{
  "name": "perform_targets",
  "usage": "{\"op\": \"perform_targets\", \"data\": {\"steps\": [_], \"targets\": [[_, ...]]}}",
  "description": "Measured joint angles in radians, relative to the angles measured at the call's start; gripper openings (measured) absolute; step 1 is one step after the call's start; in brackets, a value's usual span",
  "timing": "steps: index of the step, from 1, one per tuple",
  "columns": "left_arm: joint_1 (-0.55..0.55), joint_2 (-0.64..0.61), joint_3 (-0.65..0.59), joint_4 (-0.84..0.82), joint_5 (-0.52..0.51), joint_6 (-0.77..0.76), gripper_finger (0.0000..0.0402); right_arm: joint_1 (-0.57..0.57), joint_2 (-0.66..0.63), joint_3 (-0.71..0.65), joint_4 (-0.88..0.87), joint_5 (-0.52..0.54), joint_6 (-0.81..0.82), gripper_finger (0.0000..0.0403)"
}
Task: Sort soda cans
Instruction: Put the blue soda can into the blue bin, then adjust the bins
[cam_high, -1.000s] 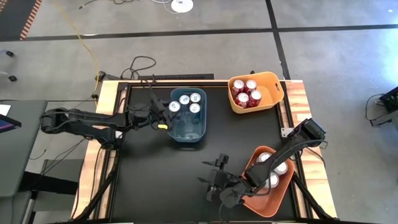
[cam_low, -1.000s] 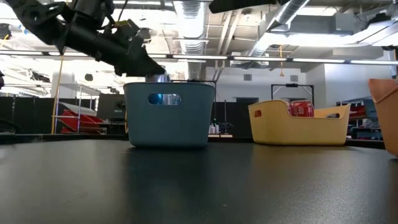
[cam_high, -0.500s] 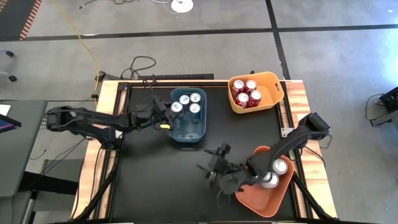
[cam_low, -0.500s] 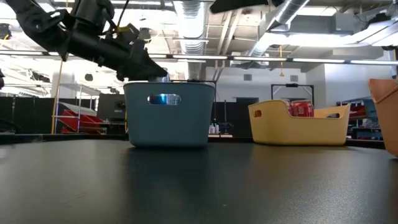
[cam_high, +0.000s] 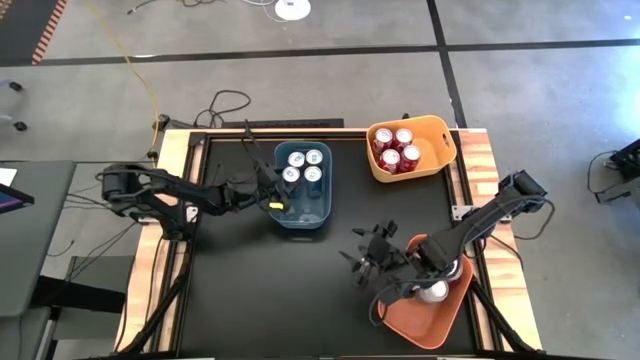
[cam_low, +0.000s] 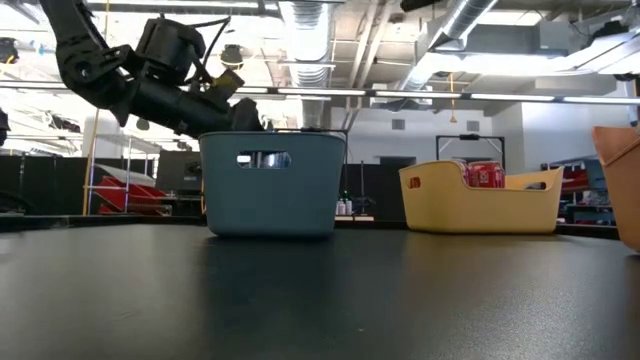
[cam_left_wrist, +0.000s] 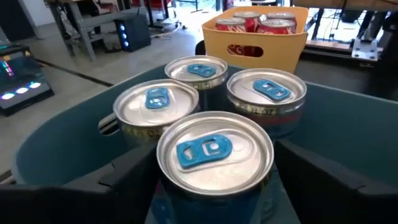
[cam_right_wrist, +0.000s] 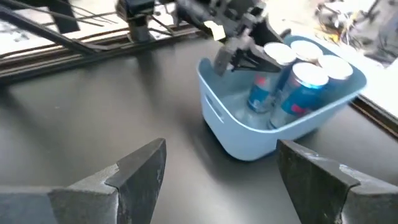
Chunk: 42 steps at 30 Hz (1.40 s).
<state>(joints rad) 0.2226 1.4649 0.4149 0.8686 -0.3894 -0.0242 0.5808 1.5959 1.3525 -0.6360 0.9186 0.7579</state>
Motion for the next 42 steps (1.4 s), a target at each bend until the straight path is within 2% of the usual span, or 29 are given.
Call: {"op": "perform_targets", "data": {"steps": [10,13,18,20,25,32,37,42], "targets": [[-0.016,-0.017,0.032,0.016,0.0,0.053,0.0311,-0.001,-0.006,0.0,-0.041,-0.002,0.047,0.0319],[-0.024,-0.053,0.037,0.011,0.0,0.073,0.0312,-0.007,-0.027,0.0,-0.056,-0.004,0.047,0.0319],[-0.04,-0.177,0.037,-0.075,-0.02,0.102,0.0312,-0.059,-0.104,0.0,-0.189,-0.005,0.074,0.0318],[-0.048,-0.246,0.037,-0.121,-0.037,0.098,0.0312,-0.112,-0.141,0.0,-0.258,-0.028,0.103,0.0315],[-0.07,-0.448,0.037,-0.241,-0.043,0.079,0.0312,-0.291,-0.179,0.0,-0.399,-0.164,0.127,0.0298],[-0.087,-0.704,0.037,-0.392,-0.045,0.069,0.0312,-0.554,-0.157,0.0,-0.448,-0.367,0.004,0.028],[-0.087,-0.795,0.037,-0.493,-0.046,0.057,0.0313,-0.764,-0.117,0.0,-0.412,-0.451,-0.085,0.028],[-0.087,-0.811,0.037,-0.567,-0.063,0.056,0.0313,-0.922,-0.043,0.0,-0.354,-0.577,-0.162,0.0278]]}}
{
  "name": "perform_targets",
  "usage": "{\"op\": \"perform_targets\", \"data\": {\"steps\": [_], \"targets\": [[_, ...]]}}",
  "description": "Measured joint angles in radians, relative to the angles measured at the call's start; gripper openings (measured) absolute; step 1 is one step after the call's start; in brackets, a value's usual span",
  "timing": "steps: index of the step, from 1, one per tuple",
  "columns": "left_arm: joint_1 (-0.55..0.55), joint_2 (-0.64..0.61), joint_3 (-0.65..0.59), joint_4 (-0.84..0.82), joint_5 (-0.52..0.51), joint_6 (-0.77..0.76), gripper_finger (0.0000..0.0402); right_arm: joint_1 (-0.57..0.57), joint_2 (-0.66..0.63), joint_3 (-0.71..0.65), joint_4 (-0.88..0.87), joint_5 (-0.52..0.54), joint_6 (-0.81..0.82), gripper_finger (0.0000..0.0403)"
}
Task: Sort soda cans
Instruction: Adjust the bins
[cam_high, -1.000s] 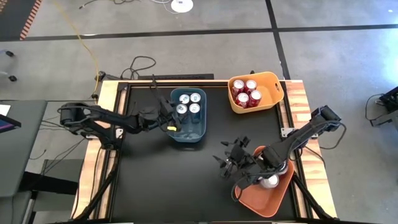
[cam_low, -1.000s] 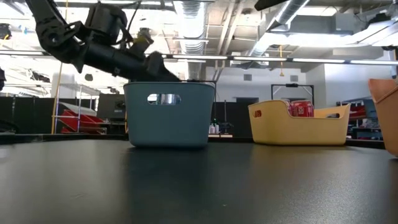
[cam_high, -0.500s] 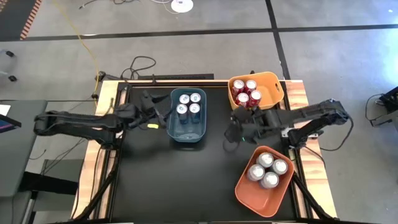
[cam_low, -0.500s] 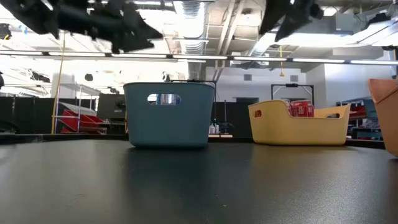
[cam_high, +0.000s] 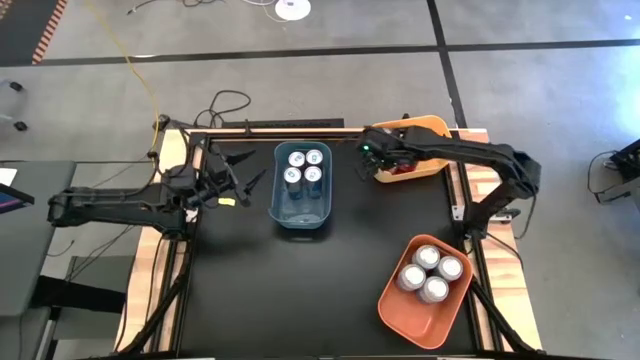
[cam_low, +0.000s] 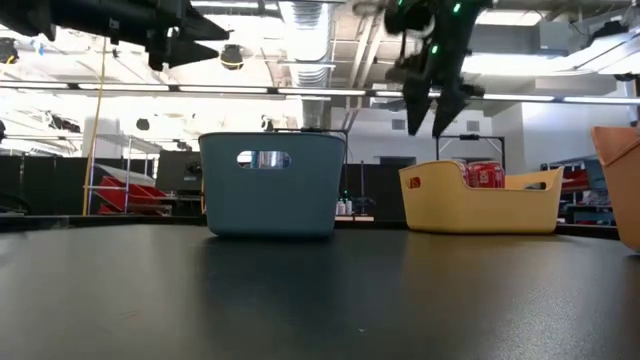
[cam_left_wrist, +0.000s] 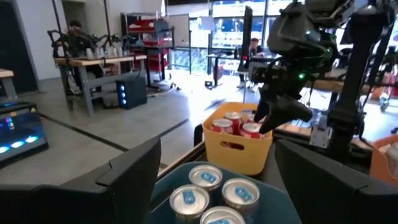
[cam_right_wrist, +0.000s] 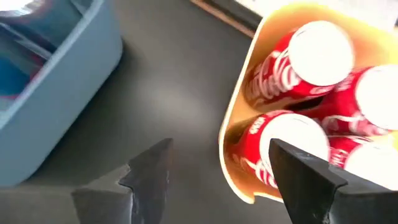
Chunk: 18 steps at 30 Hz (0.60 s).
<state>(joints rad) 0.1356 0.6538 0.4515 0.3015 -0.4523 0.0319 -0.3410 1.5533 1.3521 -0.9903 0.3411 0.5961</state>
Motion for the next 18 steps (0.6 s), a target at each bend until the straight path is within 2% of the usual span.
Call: {"op": "perform_targets", "data": {"steps": [4,9,13,18], "targets": [[0.0,0.0,0.0,-0.02,-0.009,0.005,0.0313,-0.029,0.064,0.0,0.005,-0.021,-0.041,0.0267],[0.0,0.0,0.0,-0.028,-0.011,0.002,0.0313,-0.027,0.106,0.0,0.001,-0.029,-0.07,0.0235],[0.0,0.0,0.0,-0.035,-0.01,-0.014,0.0313,-0.02,0.071,0.0,-0.004,-0.029,-0.105,0.0209],[0.0,0.0,0.0,-0.035,-0.01,-0.041,0.0313,-0.045,-0.044,0.0,-0.038,-0.028,-0.127,0.0193]]}}
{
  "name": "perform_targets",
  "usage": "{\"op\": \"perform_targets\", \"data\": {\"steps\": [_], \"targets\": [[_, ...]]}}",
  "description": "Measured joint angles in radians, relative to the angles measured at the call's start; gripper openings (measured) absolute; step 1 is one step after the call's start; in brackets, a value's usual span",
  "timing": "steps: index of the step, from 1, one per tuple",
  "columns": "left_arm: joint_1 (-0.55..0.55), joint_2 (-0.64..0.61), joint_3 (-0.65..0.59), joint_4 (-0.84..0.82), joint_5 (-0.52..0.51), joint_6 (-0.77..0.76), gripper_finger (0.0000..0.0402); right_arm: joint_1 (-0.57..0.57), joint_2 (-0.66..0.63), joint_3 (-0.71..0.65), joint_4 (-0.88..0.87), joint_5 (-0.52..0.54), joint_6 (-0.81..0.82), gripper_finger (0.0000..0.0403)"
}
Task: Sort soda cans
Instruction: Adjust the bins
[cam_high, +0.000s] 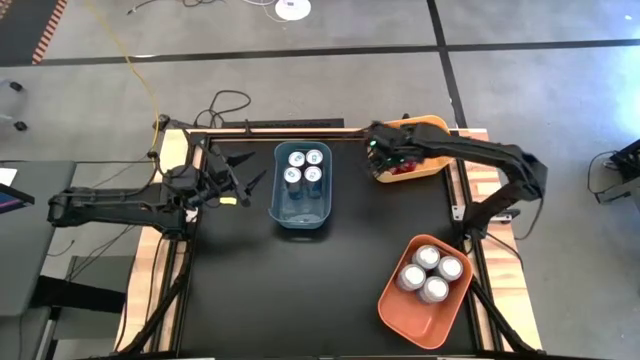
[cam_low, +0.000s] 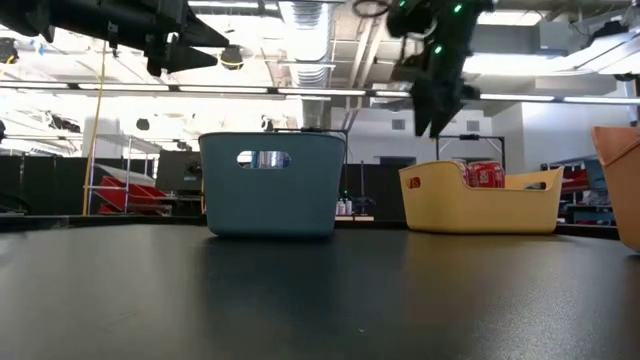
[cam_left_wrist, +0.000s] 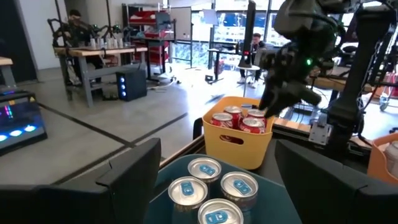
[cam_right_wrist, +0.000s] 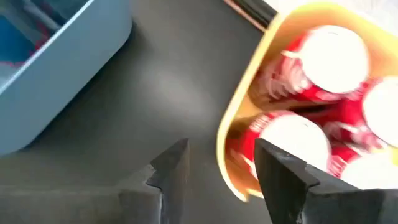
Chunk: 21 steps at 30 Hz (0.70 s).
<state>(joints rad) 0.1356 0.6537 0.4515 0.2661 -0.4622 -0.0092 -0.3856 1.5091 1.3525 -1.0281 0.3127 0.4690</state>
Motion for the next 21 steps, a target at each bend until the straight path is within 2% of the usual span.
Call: {"op": "perform_targets", "data": {"steps": [6,12,16,21], "targets": [[0.0,0.0,0.0,0.002,0.001,-0.04,0.0313,-0.128,-0.093,0.0,-0.132,0.049,0.104,0.0177],[-0.001,0.0,0.0,0.002,0.002,-0.044,0.0313,-0.257,-0.093,0.0,-0.301,0.14,0.166,0.0153],[-0.002,0.0,0.0,-0.001,0.004,-0.044,0.0313,-0.341,-0.078,-0.001,-0.369,0.149,0.181,0.0144],[-0.002,0.0,0.0,-0.008,0.004,-0.031,0.0313,-0.41,-0.08,-0.001,-0.394,0.14,0.185,0.0154]]}}
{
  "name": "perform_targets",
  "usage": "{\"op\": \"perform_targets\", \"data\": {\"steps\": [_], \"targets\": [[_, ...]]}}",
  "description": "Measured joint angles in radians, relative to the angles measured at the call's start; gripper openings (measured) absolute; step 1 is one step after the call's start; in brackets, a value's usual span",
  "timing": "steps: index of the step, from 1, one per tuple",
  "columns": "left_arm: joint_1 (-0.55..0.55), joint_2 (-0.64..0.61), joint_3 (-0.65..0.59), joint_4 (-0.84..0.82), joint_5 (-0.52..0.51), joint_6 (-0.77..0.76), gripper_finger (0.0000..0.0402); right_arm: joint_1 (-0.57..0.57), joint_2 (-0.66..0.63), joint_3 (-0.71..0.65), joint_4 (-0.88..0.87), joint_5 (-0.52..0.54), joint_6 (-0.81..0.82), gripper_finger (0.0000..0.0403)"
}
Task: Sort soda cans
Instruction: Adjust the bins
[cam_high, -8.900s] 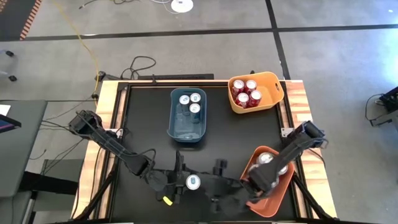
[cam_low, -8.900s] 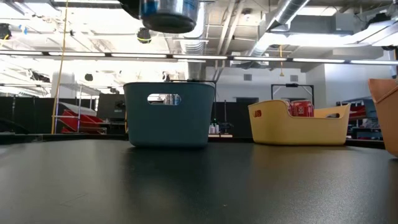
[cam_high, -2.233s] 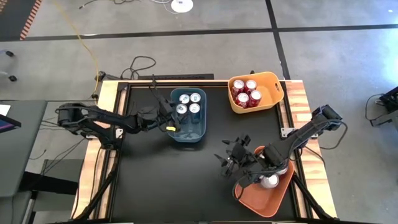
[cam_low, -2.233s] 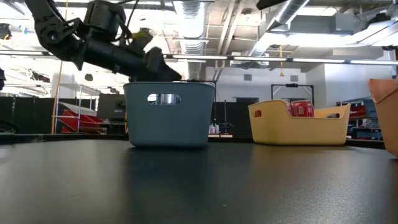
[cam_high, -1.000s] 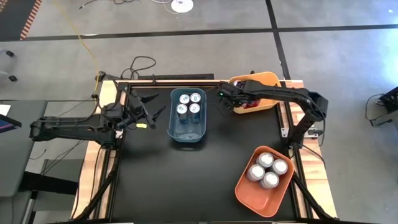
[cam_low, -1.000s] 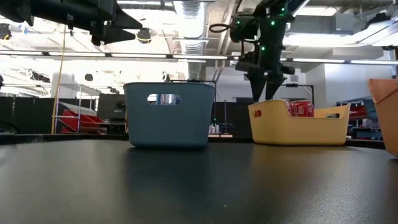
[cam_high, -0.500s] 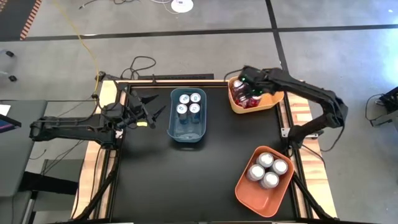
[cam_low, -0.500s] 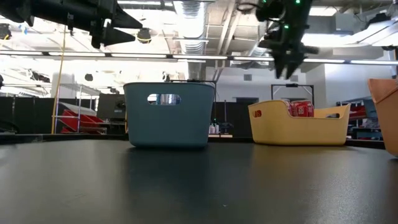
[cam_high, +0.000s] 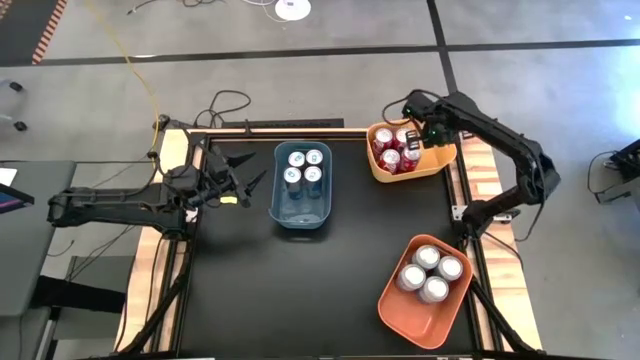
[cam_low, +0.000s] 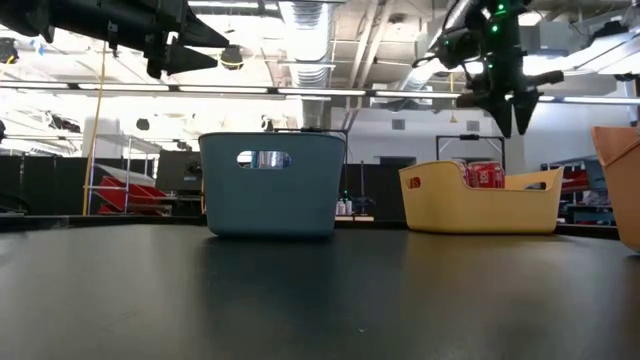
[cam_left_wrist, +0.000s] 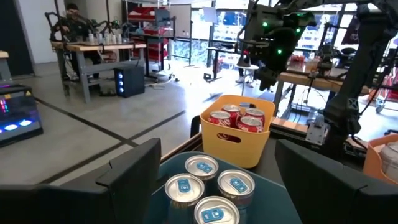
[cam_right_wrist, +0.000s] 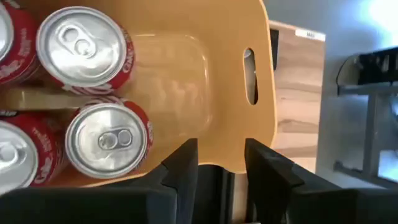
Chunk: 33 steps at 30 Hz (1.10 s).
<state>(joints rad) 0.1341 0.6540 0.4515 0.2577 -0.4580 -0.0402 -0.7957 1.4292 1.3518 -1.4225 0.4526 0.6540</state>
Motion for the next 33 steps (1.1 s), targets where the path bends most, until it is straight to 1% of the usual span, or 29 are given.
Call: {"op": "perform_targets", "data": {"steps": [3,8,11,13,17,19,21,23,26,30,33], "targets": [[0.0,0.0,0.0,-0.004,0.01,-0.002,0.0313,-0.021,-0.004,-0.029,0.008,0.0,0.0,0.017],[0.0,-0.001,0.0,-0.01,0.031,-0.008,0.0313,-0.046,-0.003,-0.149,0.038,-0.007,0.014,0.0213],[0.0,-0.001,0.0,-0.018,0.031,-0.01,0.0313,-0.036,0.001,-0.178,0.051,0.027,0.018,0.0236],[0.0,-0.001,0.0,-0.02,0.031,-0.012,0.0313,-0.03,0.003,-0.191,0.049,0.024,0.034,0.0245],[0.0,-0.001,0.0,-0.022,0.031,-0.018,0.0313,-0.039,-0.002,-0.229,0.012,-0.021,0.056,0.0248],[0.0,-0.001,0.0,-0.022,0.031,-0.019,0.0313,-0.036,-0.001,-0.239,-0.006,-0.021,0.003,0.0248],[0.0,-0.001,0.0,-0.023,0.031,-0.018,0.0313,-0.017,-0.005,-0.251,-0.013,-0.022,-0.105,0.0248],[0.0,-0.001,0.0,-0.023,0.031,-0.018,0.0313,0.013,-0.004,-0.265,-0.011,-0.024,-0.221,0.0248],[0.0,-0.001,0.0,-0.018,0.031,-0.026,0.0313,0.069,-0.004,-0.284,0.003,-0.025,-0.336,0.0248],[0.0,-0.001,0.0,-0.012,0.03,-0.037,0.0313,0.122,-0.004,-0.311,0.108,-0.024,-0.5,0.0246],[0.0,-0.001,0.0,-0.013,0.03,-0.046,0.0313,0.144,-0.003,-0.344,0.239,-0.012,-0.586,0.0235]]}}
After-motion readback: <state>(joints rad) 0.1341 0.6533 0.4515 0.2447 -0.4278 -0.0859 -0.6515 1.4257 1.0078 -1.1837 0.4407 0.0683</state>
